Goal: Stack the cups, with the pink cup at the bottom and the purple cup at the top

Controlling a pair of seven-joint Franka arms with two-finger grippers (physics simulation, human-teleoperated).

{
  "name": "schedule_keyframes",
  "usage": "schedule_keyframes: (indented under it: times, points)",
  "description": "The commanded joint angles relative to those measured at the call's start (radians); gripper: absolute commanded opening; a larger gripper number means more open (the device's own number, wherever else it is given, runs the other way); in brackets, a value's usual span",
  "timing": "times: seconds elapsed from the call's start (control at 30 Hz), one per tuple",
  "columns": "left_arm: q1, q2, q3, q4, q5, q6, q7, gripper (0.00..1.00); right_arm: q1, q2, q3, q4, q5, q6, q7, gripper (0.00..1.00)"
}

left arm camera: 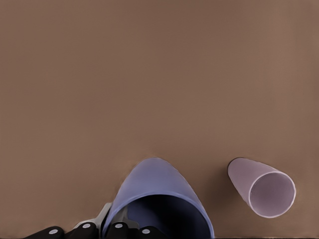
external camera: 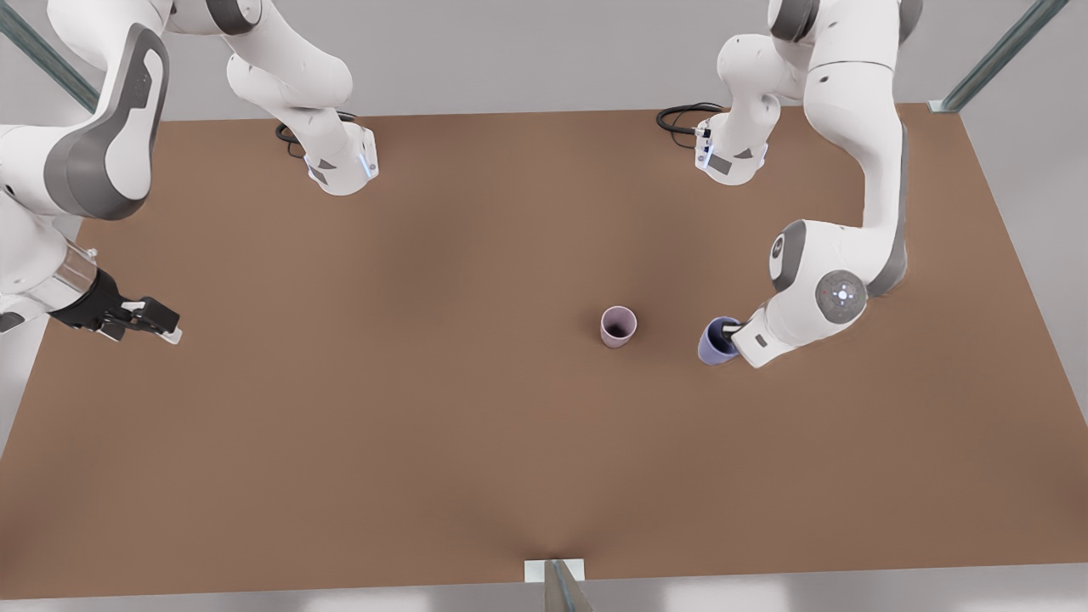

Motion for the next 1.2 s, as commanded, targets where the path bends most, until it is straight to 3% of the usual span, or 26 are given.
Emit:
schedule_keyframes:
  times: [0.0, 0.1, 0.17, 1.17]
  points:
    - [-0.001, -0.017, -0.051, 0.001, -0.005, -0.163, -0.359, 0.21, 0.007, -0.004, 0.001, 0.001, 0.004, -0.007, -0.022, 1.0]
    - [-0.003, -0.026, -0.171, -0.001, -0.005, -0.207, -0.493, 0.21, 0.025, -0.01, 0.008, 0.036, -0.011, -0.082, -0.018, 1.0]
    - [-0.017, -0.02, -0.194, -0.001, -0.005, -0.209, -0.519, 0.21, 0.028, -0.003, 0.005, 0.036, -0.026, -0.073, -0.019, 1.0]
    - [-0.061, 0.127, -0.2, 0.122, -0.035, -0.111, -0.623, 0.21, 0.03, -0.006, 0.024, 0.056, -0.059, -0.076, -0.016, 1.0]
